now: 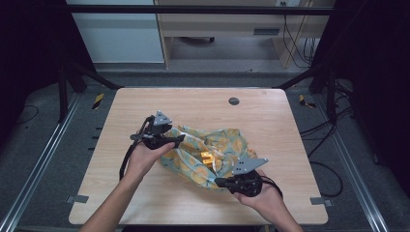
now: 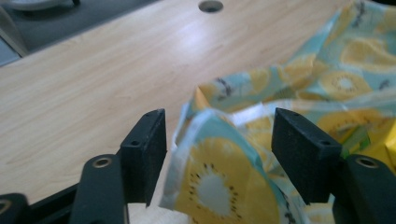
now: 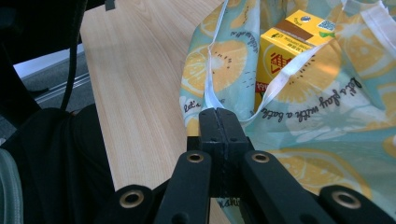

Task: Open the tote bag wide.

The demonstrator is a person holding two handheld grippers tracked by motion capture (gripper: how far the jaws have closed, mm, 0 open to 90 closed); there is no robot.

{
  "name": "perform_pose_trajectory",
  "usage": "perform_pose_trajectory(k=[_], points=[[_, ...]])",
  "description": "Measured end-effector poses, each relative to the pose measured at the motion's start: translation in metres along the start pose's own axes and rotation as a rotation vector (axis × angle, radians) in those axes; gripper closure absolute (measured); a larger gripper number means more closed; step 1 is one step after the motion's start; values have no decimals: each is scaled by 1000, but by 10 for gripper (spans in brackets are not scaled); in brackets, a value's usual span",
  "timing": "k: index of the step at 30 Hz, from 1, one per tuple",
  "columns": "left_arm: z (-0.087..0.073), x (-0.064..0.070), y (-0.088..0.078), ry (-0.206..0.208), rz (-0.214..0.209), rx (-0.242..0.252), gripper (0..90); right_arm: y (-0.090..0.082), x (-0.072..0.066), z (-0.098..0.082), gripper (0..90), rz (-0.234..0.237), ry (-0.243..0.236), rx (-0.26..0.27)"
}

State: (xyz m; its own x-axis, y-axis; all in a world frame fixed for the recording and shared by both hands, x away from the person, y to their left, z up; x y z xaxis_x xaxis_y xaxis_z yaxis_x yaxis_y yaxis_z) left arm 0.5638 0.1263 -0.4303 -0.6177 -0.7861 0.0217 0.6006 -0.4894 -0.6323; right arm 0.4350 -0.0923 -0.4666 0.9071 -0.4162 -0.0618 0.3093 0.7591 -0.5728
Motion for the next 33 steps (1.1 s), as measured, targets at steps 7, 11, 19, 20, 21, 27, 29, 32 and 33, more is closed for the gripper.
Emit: perform_pose_trajectory(k=[7,11,19,20,21,27,29,32,33], points=[[-8,10,-7,46,2,8,694,-1,2,-5,900,-6,10,-9],[-13,18,-17,47,-30,50,819,-3,1,-10,900,-11,16,-15],[-22,28,-32,52,-74,84,849,-9,1,-10,900,-16,16,-6],[-22,29,-34,50,-79,89,850,-13,3,-5,826,-25,14,9],[-22,29,-34,50,-79,89,851,-13,3,-5,826,-25,14,9],[-21,28,-41,40,-103,103,855,-33,11,16,697,-91,-24,62],[-21,28,-41,38,-103,104,855,-36,14,19,660,-107,-23,68],[-21,27,-43,40,-104,106,855,-43,27,26,605,-169,-12,85],[-20,27,-43,43,-104,106,855,-47,38,28,555,-209,3,91]])
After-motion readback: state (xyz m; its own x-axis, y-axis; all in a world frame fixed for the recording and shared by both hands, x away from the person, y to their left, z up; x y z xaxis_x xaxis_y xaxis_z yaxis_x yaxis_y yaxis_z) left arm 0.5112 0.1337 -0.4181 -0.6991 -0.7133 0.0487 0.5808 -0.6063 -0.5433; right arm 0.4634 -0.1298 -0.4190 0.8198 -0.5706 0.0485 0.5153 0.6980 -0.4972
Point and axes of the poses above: each handheld gripper's, and its own axes: y roughly forward along the jaws, z roughly out of its top, x roughly to its right, the point moved 6 cm from there along y, roughly forward along the jaws, and after that the axes turned 5 degrees about -y, right-handed, at the moved point
